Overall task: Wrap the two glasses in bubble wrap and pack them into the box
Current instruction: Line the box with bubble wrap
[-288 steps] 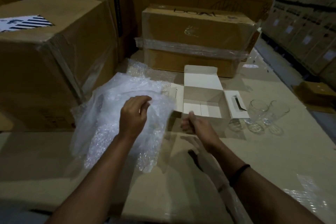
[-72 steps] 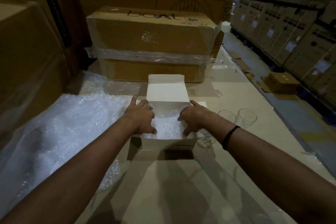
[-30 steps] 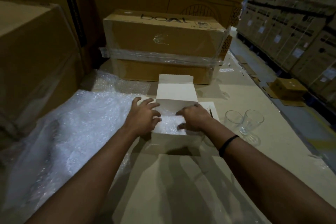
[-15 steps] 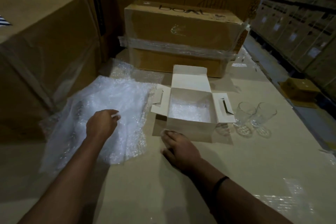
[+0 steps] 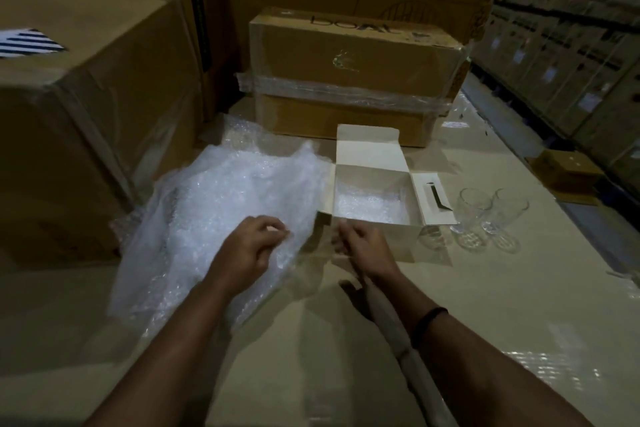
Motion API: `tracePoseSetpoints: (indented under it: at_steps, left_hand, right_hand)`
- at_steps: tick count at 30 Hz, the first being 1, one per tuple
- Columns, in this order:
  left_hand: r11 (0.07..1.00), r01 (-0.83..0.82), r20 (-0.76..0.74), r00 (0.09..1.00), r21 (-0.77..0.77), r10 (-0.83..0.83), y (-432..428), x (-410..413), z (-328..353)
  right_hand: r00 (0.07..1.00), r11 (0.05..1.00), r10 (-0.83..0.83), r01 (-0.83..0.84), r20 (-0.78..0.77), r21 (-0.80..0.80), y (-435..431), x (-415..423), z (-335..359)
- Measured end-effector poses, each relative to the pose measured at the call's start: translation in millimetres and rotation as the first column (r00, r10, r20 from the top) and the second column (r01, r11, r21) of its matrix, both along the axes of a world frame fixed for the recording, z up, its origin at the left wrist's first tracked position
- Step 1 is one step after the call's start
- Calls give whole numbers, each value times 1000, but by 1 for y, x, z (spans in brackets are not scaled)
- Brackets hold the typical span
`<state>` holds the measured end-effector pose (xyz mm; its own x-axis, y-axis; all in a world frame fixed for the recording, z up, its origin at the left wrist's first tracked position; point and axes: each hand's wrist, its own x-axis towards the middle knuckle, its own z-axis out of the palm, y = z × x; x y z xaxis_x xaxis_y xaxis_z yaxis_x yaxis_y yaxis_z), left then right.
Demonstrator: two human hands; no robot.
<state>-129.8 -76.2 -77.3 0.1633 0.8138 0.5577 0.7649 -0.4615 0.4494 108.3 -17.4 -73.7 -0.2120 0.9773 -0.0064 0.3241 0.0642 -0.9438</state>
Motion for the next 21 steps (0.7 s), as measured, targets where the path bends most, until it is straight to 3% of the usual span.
tracePoseSetpoints:
  at_steps: [2, 4, 7, 9, 12, 15, 21]
  left_hand:
    - [999, 31, -56, 998, -25, -32, -5, 11, -5]
    - [996, 63, -66, 996, -64, -67, -7, 19, -10]
    - [988, 45, 20, 999, -148, -43, -9, 21, -11]
    - [981, -34, 174, 982, -193, 69, -10, 21, -10]
    - [923, -210, 388, 860, -324, 332, -7, 16, -12]
    - [874, -264, 407, 804, -409, 433, 2, 2, -18]
    - [893, -135, 357, 883, -429, 305, 23, -6, 6]
  right_hand:
    - [999, 1000, 6, -5, -48, 18, 8, -12, 23]
    - [1000, 1000, 26, -26, 12, -9, 17, -25, 39]
    - [994, 998, 51, -48, 93, -38, 27, -34, 44]
    - [996, 997, 59, -56, 73, -45, 30, -34, 40]
    - [997, 995, 80, -80, 0, -64, 22, -31, 36]
    - [992, 986, 98, -109, -85, -126, 16, -30, 31]
    - [979, 963, 102, -142, -177, -230, 12, -49, 27]
